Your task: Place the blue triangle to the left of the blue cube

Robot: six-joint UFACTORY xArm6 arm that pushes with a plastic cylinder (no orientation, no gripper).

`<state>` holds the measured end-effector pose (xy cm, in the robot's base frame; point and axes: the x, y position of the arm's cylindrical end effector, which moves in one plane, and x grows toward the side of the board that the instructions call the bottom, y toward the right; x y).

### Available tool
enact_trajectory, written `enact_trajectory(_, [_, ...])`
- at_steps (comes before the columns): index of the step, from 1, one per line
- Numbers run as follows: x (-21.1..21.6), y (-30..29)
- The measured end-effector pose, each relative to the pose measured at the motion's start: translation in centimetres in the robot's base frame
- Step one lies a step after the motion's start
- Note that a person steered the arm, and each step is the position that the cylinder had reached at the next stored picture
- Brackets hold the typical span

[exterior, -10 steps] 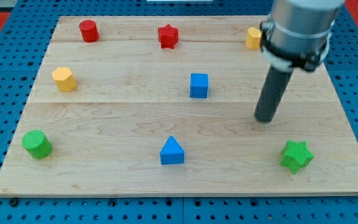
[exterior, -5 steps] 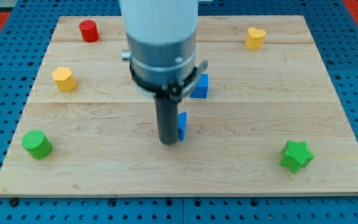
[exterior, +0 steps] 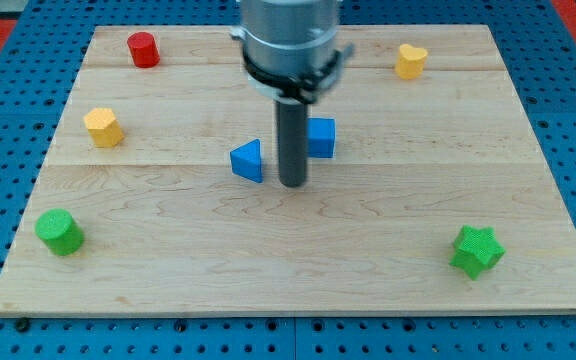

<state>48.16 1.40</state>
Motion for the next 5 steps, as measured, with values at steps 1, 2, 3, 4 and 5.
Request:
enact_trajectory(1, [0.1, -4.0])
enact_trajectory(2, [-2.4, -8.9])
enact_trajectory(3, [-3.4, -8.5])
enact_trajectory(4, [-6.0, -5.2])
enact_trajectory(5, [-2.4, -6.3])
